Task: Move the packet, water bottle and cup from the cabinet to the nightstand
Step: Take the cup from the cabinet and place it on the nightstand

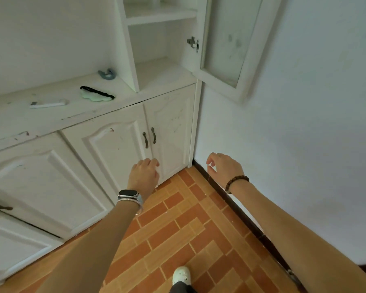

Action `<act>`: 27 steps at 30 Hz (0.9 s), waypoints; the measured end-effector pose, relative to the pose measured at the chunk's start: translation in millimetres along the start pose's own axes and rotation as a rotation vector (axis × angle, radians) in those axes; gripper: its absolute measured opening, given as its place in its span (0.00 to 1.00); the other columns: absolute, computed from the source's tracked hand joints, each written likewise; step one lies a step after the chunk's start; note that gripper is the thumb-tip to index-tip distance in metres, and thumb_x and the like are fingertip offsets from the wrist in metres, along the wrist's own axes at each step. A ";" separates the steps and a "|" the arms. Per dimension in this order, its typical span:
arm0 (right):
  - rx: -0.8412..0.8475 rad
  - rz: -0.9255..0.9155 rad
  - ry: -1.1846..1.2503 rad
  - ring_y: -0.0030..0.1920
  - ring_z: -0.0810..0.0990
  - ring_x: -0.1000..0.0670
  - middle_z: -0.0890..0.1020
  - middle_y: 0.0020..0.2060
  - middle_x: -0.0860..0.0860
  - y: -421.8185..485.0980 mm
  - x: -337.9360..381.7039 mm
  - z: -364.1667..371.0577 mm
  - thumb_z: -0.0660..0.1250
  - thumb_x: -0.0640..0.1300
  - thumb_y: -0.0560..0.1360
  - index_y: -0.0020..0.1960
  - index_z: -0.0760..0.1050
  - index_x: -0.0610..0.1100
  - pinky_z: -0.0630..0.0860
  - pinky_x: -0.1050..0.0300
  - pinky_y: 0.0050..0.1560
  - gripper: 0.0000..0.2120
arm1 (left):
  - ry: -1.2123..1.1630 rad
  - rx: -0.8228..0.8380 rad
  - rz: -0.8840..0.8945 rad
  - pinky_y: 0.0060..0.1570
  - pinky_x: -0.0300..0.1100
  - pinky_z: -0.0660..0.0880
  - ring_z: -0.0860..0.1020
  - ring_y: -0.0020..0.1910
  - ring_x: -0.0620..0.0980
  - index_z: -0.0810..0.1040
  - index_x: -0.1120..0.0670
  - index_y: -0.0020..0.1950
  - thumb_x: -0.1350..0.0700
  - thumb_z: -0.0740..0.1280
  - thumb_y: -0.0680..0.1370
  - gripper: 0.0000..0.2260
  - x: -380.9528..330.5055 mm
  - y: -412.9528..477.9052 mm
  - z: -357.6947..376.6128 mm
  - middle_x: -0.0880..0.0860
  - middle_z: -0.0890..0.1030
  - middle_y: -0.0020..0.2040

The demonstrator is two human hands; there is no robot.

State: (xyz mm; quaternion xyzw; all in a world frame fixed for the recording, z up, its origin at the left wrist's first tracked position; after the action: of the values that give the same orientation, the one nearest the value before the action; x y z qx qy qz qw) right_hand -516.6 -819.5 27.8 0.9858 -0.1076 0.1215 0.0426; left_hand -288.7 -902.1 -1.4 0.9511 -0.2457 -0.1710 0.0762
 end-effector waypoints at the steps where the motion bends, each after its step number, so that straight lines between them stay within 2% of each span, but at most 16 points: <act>1: -0.013 0.002 0.010 0.48 0.78 0.50 0.79 0.49 0.51 13.6 0.3 -4.2 0.60 0.47 0.79 0.55 0.74 0.48 0.78 0.54 0.47 0.08 | -0.004 -0.021 0.013 0.53 0.48 0.73 0.76 0.49 0.53 0.75 0.55 0.59 0.60 0.60 0.78 0.11 0.1 14.5 -3.3 0.53 0.79 0.52; 9: -0.066 -0.031 0.078 0.46 0.77 0.51 0.79 0.49 0.52 93.1 12.1 -21.1 0.61 0.47 0.79 0.55 0.74 0.49 0.76 0.56 0.44 0.07 | -0.046 -0.133 0.064 0.49 0.48 0.75 0.77 0.46 0.54 0.78 0.56 0.54 0.64 0.63 0.75 0.10 8.3 92.8 -28.4 0.54 0.80 0.47; 14: -0.073 -0.101 0.091 0.49 0.79 0.51 0.80 0.50 0.52 149.9 24.3 -41.1 0.61 0.47 0.79 0.56 0.74 0.48 0.78 0.55 0.46 0.08 | -0.037 -0.204 0.065 0.40 0.48 0.73 0.76 0.40 0.56 0.78 0.58 0.49 0.65 0.64 0.73 0.08 17.2 133.2 -46.4 0.55 0.79 0.41; 23: -0.179 -0.242 0.174 0.49 0.79 0.52 0.80 0.49 0.54 266.4 37.9 -93.0 0.61 0.48 0.78 0.55 0.74 0.49 0.78 0.56 0.44 0.07 | 0.005 -0.342 0.053 0.44 0.49 0.75 0.77 0.43 0.54 0.78 0.57 0.52 0.66 0.65 0.72 0.10 24.3 225.1 -81.5 0.53 0.80 0.44; 27: -0.231 -0.284 0.209 0.47 0.78 0.53 0.79 0.48 0.55 322.6 33.3 -126.1 0.61 0.48 0.78 0.54 0.74 0.51 0.79 0.53 0.44 0.06 | 0.036 -0.415 0.087 0.44 0.48 0.75 0.76 0.42 0.52 0.78 0.57 0.52 0.65 0.64 0.73 0.10 11.0 279.3 -106.0 0.53 0.79 0.44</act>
State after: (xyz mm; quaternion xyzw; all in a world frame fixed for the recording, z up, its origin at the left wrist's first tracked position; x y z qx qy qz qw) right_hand -585.9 -1126.2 176.6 0.9617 0.0244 0.2027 0.1829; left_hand -364.5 -1143.4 158.0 0.9065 -0.2445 -0.1977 0.2818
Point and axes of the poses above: each hand's wrist, its own y-axis towards the middle knuckle, its own z-axis out of the palm, x = y × z, the point moved 6 cm from there along y, towards the middle knuckle
